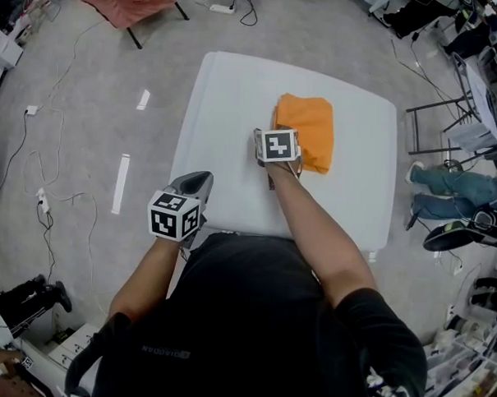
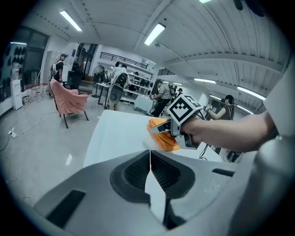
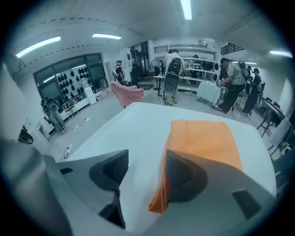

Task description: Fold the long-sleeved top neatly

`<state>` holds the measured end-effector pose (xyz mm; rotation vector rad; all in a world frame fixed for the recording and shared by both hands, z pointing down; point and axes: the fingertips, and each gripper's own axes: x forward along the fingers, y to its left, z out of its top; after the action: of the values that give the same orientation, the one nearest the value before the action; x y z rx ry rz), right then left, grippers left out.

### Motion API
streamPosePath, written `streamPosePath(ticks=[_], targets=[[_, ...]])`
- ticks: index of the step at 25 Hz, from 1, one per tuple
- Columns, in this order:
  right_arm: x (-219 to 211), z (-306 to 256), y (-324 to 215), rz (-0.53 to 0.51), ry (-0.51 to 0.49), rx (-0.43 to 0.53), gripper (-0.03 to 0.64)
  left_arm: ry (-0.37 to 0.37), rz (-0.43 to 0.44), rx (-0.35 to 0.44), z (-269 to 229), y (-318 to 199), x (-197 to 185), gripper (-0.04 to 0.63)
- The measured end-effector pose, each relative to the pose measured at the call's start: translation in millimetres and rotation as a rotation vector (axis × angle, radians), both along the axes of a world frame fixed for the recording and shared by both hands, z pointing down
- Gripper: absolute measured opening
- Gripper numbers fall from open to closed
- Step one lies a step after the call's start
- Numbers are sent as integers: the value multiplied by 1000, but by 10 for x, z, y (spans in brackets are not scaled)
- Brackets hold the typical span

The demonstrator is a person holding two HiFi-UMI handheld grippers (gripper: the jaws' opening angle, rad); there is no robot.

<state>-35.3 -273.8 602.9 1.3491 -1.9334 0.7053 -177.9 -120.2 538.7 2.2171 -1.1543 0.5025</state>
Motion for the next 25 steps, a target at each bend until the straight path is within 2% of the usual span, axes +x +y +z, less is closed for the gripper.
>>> streamPosePath(ticks=[4, 6, 8, 11, 14, 17, 22, 23, 24, 25], targets=[[-170, -295, 173, -59, -104, 40, 223, 2, 20, 13, -53, -51, 13, 9], [-212, -519, 264, -129, -184, 122, 161, 7, 32, 27, -117, -90, 50, 9], [-81, -677, 387, -180, -194, 218, 126, 9, 47, 39, -157, -130, 94, 9], [372, -612, 633, -196, -50, 289, 121, 8, 69, 38, -122, -145, 165, 9], [714, -347, 824, -194, 91, 268, 150, 6, 92, 25, -51, -108, 205, 9], [735, -128, 848, -238, 177, 231, 209, 3, 112, 20, -22, -81, 217, 9], [728, 34, 807, -269, 306, 195, 218, 2, 122, 20, -41, -63, 294, 9], [738, 48, 793, -264, 330, 200, 190, 1, 120, 19, -33, -66, 289, 9], [735, 55, 780, -259, 343, 204, 129, 1, 117, 16, -25, -66, 276, 9], [710, 50, 780, -252, 332, 199, 17, 1, 114, 13, -20, -57, 263, 9]])
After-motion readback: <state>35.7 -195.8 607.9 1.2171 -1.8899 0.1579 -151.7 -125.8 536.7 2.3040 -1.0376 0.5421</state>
